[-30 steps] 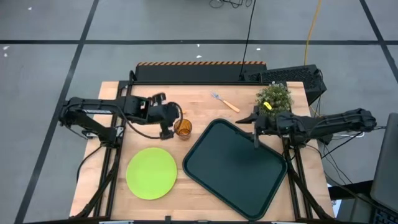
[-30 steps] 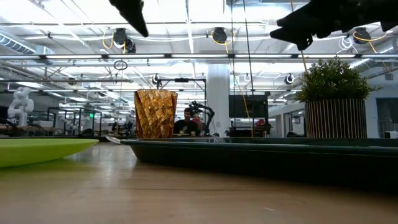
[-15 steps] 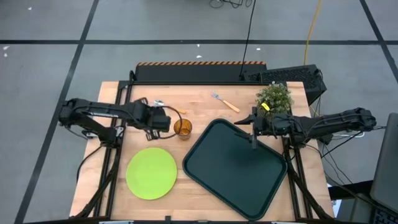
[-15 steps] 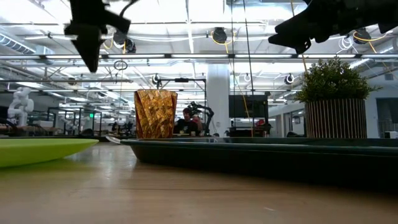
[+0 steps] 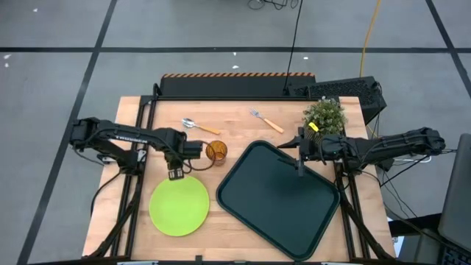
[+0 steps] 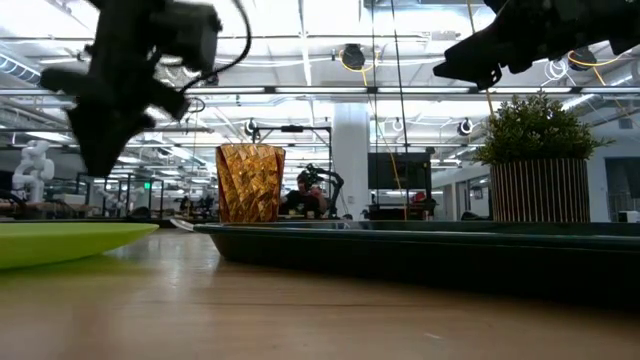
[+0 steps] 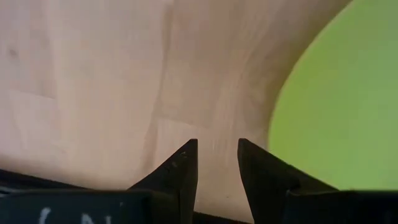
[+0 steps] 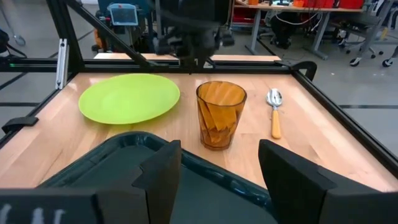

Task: Pick and place plate/cup/fork/spoon on tray
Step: Put the green plate on the center of the black tray

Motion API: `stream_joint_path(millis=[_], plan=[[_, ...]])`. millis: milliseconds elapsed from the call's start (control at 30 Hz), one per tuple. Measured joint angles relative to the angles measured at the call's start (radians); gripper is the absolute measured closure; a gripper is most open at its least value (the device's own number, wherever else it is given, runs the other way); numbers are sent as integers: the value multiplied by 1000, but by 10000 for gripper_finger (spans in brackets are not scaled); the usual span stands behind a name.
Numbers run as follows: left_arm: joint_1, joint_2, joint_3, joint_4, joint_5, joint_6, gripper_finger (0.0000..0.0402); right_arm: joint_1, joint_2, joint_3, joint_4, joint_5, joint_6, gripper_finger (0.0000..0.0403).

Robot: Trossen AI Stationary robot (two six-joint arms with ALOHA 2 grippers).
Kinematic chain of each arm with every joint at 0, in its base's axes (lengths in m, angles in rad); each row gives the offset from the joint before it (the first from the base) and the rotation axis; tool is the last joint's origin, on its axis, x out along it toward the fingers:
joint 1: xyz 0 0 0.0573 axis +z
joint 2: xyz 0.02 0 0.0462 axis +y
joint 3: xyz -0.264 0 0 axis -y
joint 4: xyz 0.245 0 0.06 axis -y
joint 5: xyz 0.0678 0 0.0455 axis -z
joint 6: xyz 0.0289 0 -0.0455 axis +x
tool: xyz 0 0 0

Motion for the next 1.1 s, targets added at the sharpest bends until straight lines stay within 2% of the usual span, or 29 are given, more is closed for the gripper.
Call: stream_joint_path(millis=[200, 367, 567, 867, 1100], plan=[[12, 0, -150, 145, 147, -19, 284, 0, 0, 0, -7, 0, 9, 193], [7, 0, -183, 158, 181, -56, 284, 0, 0, 0, -8, 0, 7, 193], [-1, 0, -199, 272, 317, -52, 284, 0, 0, 0, -9, 0, 7, 193], [0, 0, -199, 295, 318, -54, 284, 0, 0, 0, -18, 0, 7, 193], [1, 0, -215, 310, 280, -59, 284, 0, 0, 0, -38, 0, 13, 193]])
